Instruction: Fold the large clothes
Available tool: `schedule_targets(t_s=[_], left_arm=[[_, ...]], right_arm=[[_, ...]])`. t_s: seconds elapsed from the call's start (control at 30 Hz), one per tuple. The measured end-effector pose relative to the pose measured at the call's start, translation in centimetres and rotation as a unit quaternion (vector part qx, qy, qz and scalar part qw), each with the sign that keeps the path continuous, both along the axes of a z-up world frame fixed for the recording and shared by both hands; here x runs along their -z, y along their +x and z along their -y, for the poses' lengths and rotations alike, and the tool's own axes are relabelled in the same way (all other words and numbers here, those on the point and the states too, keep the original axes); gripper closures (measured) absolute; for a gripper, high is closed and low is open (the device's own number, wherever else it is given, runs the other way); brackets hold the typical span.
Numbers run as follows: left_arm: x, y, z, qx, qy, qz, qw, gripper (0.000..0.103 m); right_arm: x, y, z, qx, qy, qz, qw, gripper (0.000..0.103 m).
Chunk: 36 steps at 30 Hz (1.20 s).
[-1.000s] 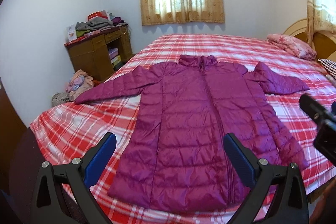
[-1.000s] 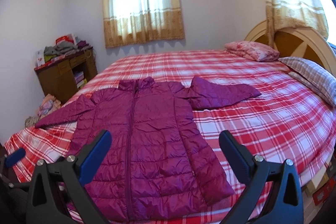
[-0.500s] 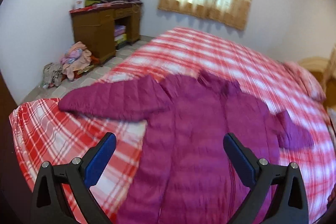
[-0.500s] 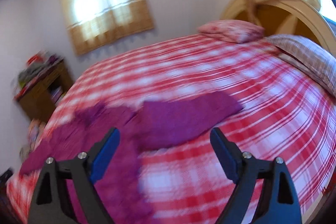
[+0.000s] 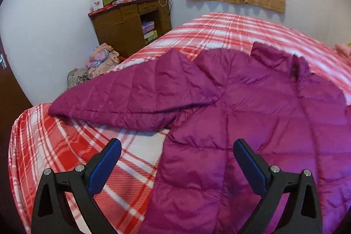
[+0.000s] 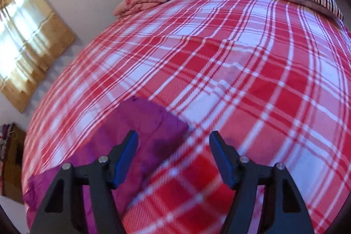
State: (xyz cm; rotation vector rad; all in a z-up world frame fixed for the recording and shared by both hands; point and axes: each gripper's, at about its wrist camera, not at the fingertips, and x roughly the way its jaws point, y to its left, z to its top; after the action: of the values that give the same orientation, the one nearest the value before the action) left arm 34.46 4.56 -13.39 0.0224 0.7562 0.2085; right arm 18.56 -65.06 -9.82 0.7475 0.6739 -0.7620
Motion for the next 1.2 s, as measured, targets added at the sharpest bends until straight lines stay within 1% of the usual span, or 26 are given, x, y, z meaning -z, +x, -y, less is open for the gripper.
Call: schedule_targets(t_s=[0.07,0.1,0.13,0.17,0.2,0.27,0.3,0.33,0.37,0.43,0.47,0.53,0.57,0.63,0.67,0.73,0.77,0.83,0.87,0.9,0.93,1.0,1.03,1.1,1.13,1.2], left_arm=[[1.3,0.1,0.5,0.002,0.009,-0.008,0.9999,0.001],[2.2,0.2,0.8,0.004,0.014,-0.016,0.9998,0.001],[2.9,0.3,1.0,0.006,0.015,-0.025,0.9996,0.001],[3.1,0.1,0.8,0.005,0.007,-0.018,0.9998,0.001],[3.0,0.0,0.6,0.003,-0.001,-0.016,0.9999,0.001],[3.3,-0.1,-0.1,-0.006,-0.032,-0.02,0.9993,0.001],[3.4,-0.3,-0.5,-0.01,-0.045,-0.018,0.9988,0.001],[3.5,-0.5,-0.7,-0.013,-0.053,-0.015,0.9984,0.001],[3.5,-0.6,-0.7,-0.014,-0.052,-0.015,0.9984,0.001],[3.5,-0.5,-0.4,-0.015,-0.044,-0.015,0.9988,0.001],[3.5,-0.5,-0.3,-0.015,-0.042,-0.015,0.9989,0.001],[3.6,-0.3,-0.2,-0.015,-0.043,-0.017,0.9988,0.001],[3.6,-0.2,-0.3,-0.015,-0.045,-0.019,0.9987,0.001],[3.4,0.0,-0.2,-0.014,-0.046,-0.029,0.9984,0.001],[3.1,0.0,-0.2,-0.015,-0.045,-0.037,0.9982,0.001],[2.2,-0.6,0.0,-0.017,-0.046,-0.04,0.998,0.001],[1.7,-1.3,0.0,-0.014,-0.05,-0.034,0.998,0.001],[0.3,-2.6,-0.1,0.0,-0.074,-0.02,0.9971,0.001],[-0.2,-3.0,-0.1,0.008,-0.082,-0.017,0.9965,0.001],[-0.8,-3.4,-0.1,0.016,-0.087,-0.014,0.996,0.001],[-1.4,-3.8,-0.2,0.023,-0.086,-0.011,0.996,0.001],[-2.6,-4.3,-0.5,0.035,-0.08,-0.004,0.9961,0.001],[-3.1,-4.7,-0.7,0.042,-0.076,0.0,0.9962,0.001],[-3.9,-5.3,-1.2,0.052,-0.067,0.007,0.9964,0.001],[-4.3,-5.6,-1.7,0.054,-0.061,0.011,0.9966,0.001],[-4.8,-6.2,-2.8,0.054,-0.051,0.018,0.9971,0.001]], right_arm=[[1.1,1.8,0.3,-0.022,0.011,-0.022,0.999,0.032],[1.5,2.2,0.2,-0.028,0.008,-0.03,0.999,0.035],[1.5,2.2,-0.1,-0.029,-0.01,-0.033,0.999,0.039],[1.5,2.3,-0.5,-0.039,-0.031,-0.039,0.998,0.044],[1.6,2.5,-0.7,-0.05,-0.038,-0.047,0.997,0.054],[1.4,2.9,-1.1,-0.076,-0.051,-0.057,0.994,0.069],[1.1,3.1,-1.4,-0.088,-0.06,-0.066,0.992,0.082],[0.5,3.2,-1.9,-0.095,-0.079,-0.079,0.989,0.086],[0.3,3.3,-2.2,-0.098,-0.094,-0.086,0.987,0.088],[-1.5,2.6,-2.9,-0.097,-0.14,-0.091,0.981,0.088],[-2.1,2.3,-3.0,-0.095,-0.148,-0.087,0.981,0.088],[-4.8,1.3,-3.7,-0.099,-0.165,-0.057,0.98,0.088],[-5.6,1.2,-4.1,-0.103,-0.173,-0.048,0.978,0.088],[-9.0,1.1,-6.4,-0.125,-0.2,-0.016,0.972,0.088],[-10.0,1.1,-7.4,-0.133,-0.206,-0.006,0.969,0.088],[-13.3,1.3,-11.2,-0.171,-0.224,0.027,0.959,0.088],[-14.0,1.4,-12.6,-0.184,-0.228,0.037,0.955,0.088],[-16.3,2.4,-17.9,-0.237,-0.241,0.064,0.939,0.088],[-16.6,2.7,-19.7,-0.253,-0.243,0.071,0.934,0.088],[-17.0,3.5,-22.6,-0.284,-0.243,0.082,0.924,0.088],[-17.1,3.9,-24.7,-0.307,-0.24,0.09,0.917,0.088],[-16.7,5.4,-30.3,-0.363,-0.226,0.103,0.898,0.089],[-16.3,5.9,-32.3,-0.38,-0.221,0.106,0.892,0.089],[-14.8,7.3,-37.2,-0.421,-0.208,0.111,0.876,0.089],[-13.9,7.8,-39.1,-0.438,-0.199,0.113,0.869,0.089],[-11.6,9.5,-43.1,-0.471,-0.167,0.113,0.859,0.089]])
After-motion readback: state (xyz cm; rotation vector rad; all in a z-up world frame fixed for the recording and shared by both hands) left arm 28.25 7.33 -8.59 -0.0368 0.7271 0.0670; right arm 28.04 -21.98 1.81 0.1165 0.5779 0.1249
